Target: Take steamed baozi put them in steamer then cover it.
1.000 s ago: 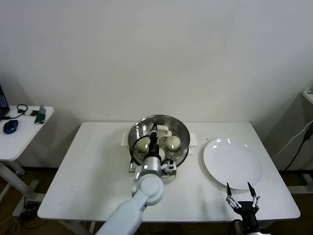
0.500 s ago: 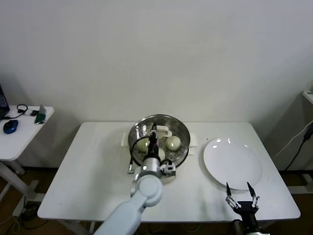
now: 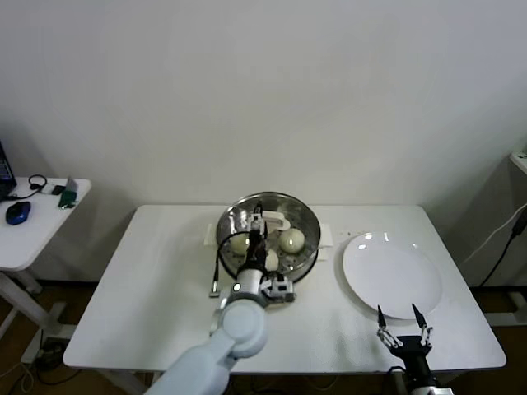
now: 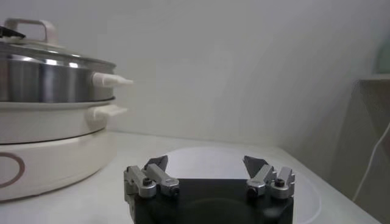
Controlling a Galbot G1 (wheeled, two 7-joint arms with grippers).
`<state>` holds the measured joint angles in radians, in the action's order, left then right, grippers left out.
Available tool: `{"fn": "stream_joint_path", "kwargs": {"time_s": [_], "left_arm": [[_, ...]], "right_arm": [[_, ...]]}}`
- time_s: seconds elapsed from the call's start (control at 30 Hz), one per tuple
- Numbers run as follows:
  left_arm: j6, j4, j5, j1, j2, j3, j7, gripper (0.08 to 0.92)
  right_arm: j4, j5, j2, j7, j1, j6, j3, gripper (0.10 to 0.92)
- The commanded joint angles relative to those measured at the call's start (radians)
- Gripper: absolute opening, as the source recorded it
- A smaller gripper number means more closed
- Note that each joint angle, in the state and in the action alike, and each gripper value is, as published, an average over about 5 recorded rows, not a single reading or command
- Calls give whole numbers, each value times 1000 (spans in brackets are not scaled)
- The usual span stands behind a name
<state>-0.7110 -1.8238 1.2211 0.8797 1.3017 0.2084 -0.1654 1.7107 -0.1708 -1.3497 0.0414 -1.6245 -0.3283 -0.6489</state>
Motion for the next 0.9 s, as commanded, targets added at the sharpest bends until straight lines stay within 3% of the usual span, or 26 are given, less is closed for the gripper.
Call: {"fn": "stream_joint_path", "kwargs": {"time_s": [0.03, 0.17, 0.3, 0.5, 0.73, 0.9], "left_arm": [[73, -219, -287, 62, -105, -50, 89, 759], [196, -253, -467, 148, -141, -173, 188, 817], [305, -297, -638, 247, -161, -308, 271, 822], [514, -308, -915, 380, -134, -557, 414, 823], [717, -207, -1342, 514, -104, -849, 361, 823], [793, -118, -1541, 615, -117, -941, 283, 823]], "right_arm": [[18, -24, 5, -32, 2, 20, 13, 823], [41, -48, 10, -37, 4, 27, 24, 823], [63, -58, 17, -43, 5, 36, 32, 823], [68, -55, 21, -51, 20, 45, 41, 823], [62, -50, 36, -51, 25, 42, 33, 823], [56, -53, 43, -49, 27, 40, 27, 823]]}}
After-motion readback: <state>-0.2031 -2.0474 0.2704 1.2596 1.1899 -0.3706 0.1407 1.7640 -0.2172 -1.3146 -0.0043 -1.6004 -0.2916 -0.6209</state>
